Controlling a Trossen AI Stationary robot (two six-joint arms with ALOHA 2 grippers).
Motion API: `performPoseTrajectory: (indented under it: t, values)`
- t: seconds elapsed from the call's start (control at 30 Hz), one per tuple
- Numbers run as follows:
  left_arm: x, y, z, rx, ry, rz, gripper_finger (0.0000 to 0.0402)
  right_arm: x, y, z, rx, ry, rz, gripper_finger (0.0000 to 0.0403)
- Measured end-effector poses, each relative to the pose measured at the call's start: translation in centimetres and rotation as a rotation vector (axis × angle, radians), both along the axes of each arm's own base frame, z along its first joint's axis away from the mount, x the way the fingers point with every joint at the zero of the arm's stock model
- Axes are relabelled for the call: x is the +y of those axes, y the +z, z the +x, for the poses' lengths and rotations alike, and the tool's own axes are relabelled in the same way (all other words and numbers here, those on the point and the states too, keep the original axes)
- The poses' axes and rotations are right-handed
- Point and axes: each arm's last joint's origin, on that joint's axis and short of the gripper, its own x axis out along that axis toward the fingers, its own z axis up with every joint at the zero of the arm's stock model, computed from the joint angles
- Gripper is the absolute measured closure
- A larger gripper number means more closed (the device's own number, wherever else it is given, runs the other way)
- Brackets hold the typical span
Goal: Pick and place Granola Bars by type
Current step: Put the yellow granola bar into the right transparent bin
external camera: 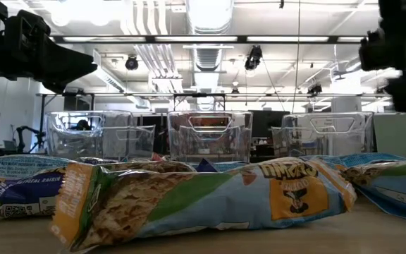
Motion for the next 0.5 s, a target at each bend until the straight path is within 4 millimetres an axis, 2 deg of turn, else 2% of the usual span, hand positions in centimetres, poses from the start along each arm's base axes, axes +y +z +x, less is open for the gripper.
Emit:
performPoseTrajectory:
  t: [0.13,0.23,0.4,0.5]
  values:
    - [0.0,0.0,0.0,0.0,0.0,0.0,0.0254,1.4,2.1,0.4,0.304,0.129,-0.118,0.017]
    - [0.0,0.0,0.0,0.0,0.0,0.0,0.0254,3.0,2.9,1.9,0.414,0.24,-0.199,0.017]
    - [0.0,0.0,0.0,0.001,0.0,0.0,0.0254,6.8,2.2,4.9,0.492,0.541,-0.391,0.017]
    - [0.0,0.0,0.0,0.001,0.0,0.0,0.0254,9.5,1.5,6.6,0.547,0.653,-0.448,0.017]
